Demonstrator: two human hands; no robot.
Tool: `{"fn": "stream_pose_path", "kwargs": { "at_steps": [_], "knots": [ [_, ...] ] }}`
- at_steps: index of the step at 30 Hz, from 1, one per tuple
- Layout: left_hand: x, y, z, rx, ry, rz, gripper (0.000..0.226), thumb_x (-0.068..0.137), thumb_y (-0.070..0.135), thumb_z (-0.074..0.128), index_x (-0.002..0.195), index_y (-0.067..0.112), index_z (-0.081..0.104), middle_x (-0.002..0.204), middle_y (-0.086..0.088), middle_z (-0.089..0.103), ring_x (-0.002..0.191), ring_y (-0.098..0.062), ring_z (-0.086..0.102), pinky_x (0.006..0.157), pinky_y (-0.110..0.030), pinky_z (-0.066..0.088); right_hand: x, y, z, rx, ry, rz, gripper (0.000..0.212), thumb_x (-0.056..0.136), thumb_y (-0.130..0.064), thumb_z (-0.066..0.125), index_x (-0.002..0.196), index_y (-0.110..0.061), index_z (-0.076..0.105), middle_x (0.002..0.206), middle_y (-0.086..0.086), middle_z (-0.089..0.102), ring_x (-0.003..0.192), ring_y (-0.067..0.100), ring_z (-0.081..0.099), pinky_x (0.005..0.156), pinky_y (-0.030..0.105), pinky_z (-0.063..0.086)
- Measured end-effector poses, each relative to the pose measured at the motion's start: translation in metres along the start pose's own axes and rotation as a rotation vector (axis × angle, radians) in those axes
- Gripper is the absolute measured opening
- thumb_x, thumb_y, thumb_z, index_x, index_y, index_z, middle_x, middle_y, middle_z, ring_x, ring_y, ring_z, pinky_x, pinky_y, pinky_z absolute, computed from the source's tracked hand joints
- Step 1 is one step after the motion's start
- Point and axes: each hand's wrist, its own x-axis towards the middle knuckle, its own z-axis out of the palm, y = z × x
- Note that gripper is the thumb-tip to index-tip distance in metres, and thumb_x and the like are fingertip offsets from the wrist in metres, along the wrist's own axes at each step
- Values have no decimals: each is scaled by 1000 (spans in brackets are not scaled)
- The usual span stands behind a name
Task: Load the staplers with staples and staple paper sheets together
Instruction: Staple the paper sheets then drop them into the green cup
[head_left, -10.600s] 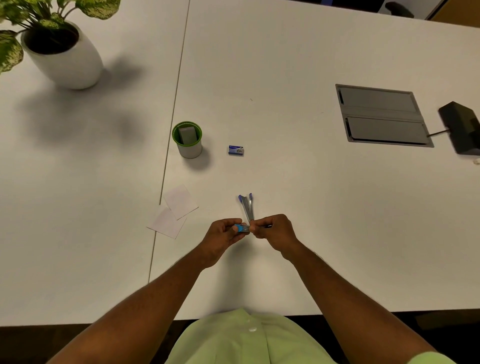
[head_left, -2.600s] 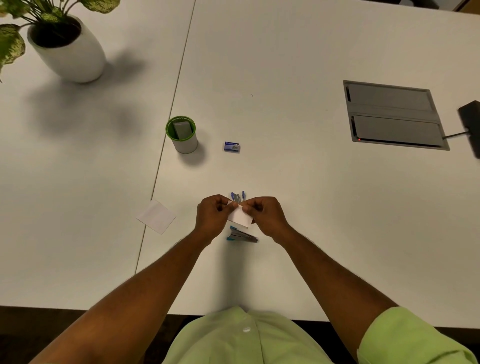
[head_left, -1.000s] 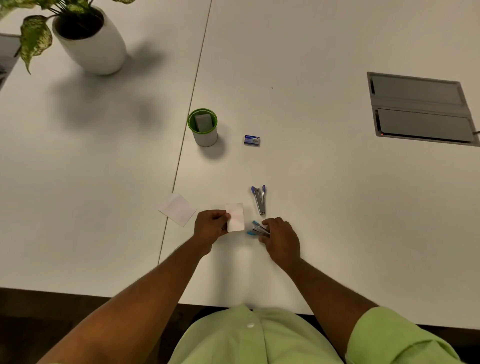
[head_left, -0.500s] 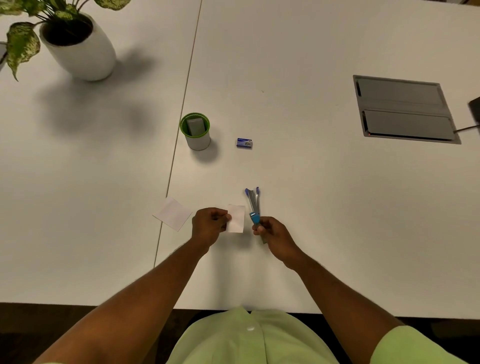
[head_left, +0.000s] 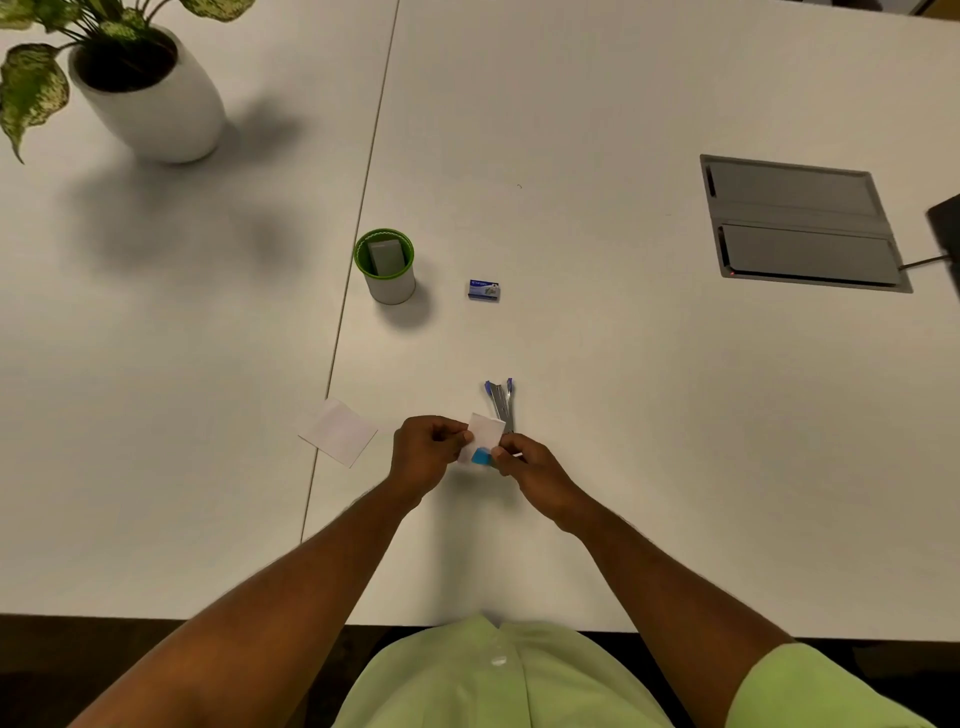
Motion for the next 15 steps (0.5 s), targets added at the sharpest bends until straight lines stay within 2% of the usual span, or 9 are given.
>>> {"fn": "stream_pose_path", "kwargs": {
  "at_steps": [3, 6, 9, 15],
  "knots": [
    [-1, 3, 3, 17, -27, 1, 24, 87, 10, 75, 108, -1, 75, 107, -17, 74, 95, -32, 72, 91, -45, 59, 0, -1, 0, -35, 22, -39, 39, 99, -40, 56, 130, -16, 61, 114, 1, 65, 100, 13, 61, 85, 18, 46],
    [-1, 4, 3, 13, -27, 1, 24, 87, 11, 75, 108, -1, 75, 106, -17, 74, 94, -32, 72, 91, -45, 59, 1, -1, -1, -4, 20, -59, 33, 96, -39, 62, 123, -20, 64, 110, 0, 67, 101, 16, 61, 90, 23, 48],
    [0, 4, 2, 17, -34, -2, 25, 87, 12, 76, 108, -1, 75, 105, -16, 75, 93, -32, 72, 90, -45, 60, 0, -1, -2, 22, 11, -66, 39, 92, -36, 69, 126, -19, 64, 110, -3, 67, 102, 14, 61, 93, 25, 49],
    [0, 2, 3, 18, -82, -16, 27, 86, 13, 76, 109, -1, 74, 106, -18, 74, 93, -33, 72, 90, -44, 60, 2, -2, -3, 24, 89, -61, 44, 87, -34, 75, 125, -14, 67, 112, 1, 70, 100, 14, 64, 77, 10, 46]
  ]
}}
